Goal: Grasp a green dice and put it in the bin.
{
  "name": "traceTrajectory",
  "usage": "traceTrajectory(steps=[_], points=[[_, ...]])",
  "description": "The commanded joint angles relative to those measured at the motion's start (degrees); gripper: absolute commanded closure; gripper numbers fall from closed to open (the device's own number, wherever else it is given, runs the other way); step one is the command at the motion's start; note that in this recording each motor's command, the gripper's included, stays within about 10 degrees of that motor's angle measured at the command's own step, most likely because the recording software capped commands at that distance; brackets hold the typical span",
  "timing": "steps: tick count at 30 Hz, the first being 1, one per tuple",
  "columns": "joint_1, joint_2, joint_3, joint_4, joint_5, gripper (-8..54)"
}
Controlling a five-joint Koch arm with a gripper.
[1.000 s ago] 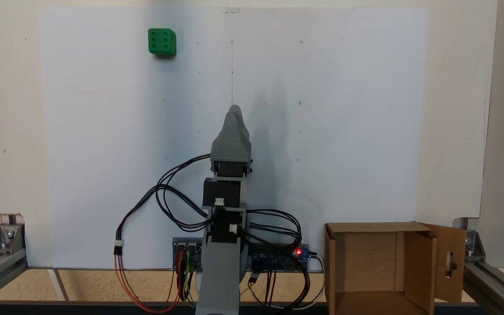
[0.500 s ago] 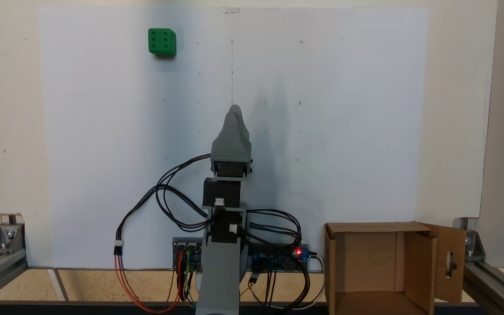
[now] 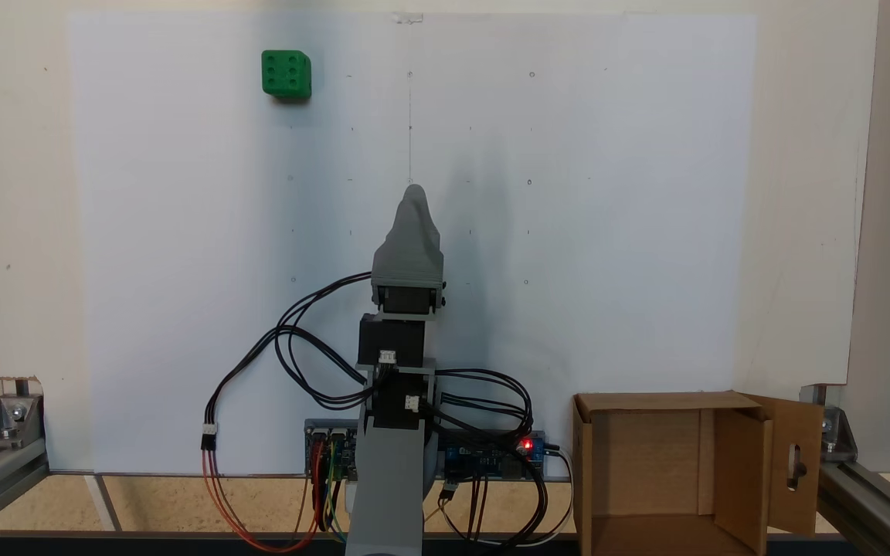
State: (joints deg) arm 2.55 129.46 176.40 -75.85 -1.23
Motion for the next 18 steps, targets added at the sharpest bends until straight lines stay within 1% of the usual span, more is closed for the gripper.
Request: traceTrajectory(steps=[1, 18], points=[[0.0, 6.1, 2.9, -3.9, -2.5, 1.1], [-0.1, 6.1, 2.9, -3.8, -2.6, 1.6]])
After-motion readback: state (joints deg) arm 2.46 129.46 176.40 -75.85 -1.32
